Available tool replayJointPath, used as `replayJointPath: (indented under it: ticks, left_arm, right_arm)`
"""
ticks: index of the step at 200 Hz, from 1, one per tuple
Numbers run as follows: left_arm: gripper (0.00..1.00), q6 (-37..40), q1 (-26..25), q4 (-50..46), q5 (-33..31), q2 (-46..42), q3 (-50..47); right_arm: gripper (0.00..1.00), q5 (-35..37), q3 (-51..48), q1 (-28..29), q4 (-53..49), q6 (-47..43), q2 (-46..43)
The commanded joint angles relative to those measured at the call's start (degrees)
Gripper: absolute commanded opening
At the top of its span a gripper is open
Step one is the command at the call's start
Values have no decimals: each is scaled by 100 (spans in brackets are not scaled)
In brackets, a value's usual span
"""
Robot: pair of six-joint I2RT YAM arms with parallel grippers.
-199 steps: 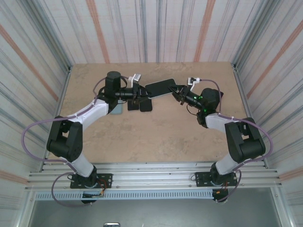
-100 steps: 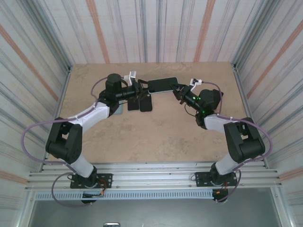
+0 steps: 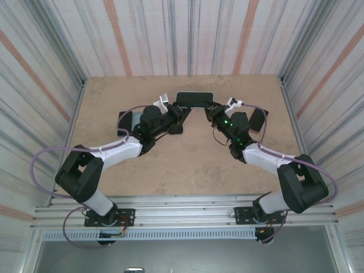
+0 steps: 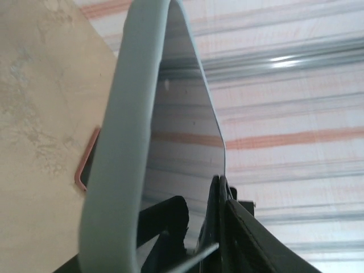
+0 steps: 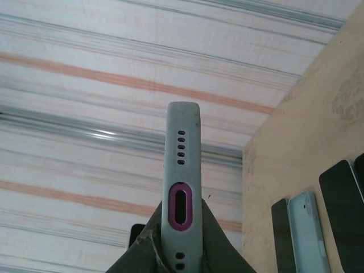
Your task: Take the phone out of the phone case
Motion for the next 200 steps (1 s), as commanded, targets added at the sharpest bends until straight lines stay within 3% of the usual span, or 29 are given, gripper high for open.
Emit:
replayJointPath:
  ticks: [1,53,93,140,180,200]
  left_arm:
    - [38,-217,-72,571,-934,-149,-88]
    - [30,-452,-387,994,-1745,53,-117]
    - [26,-580,-496,1217,-1842,319,77]
    - [14,-596,-487,1336,-1824,407,254]
    - [3,-581,-380,1339,-1653,346,259]
    - [1,-504,-242,1235,-1389,278,296]
  right_arm:
    - [0,558,51,131,-28,-223,-262]
    - [0,1082,-36,465,-283,-287,-438]
    - [1,1494,-148,685,-475,-346,-613]
    - [8,1521,-330,735,-467,-245,-665]
    - [25,1344,-381,636,-617,-399,-763]
    - [40,1159,-413,512,-804,-604,-892]
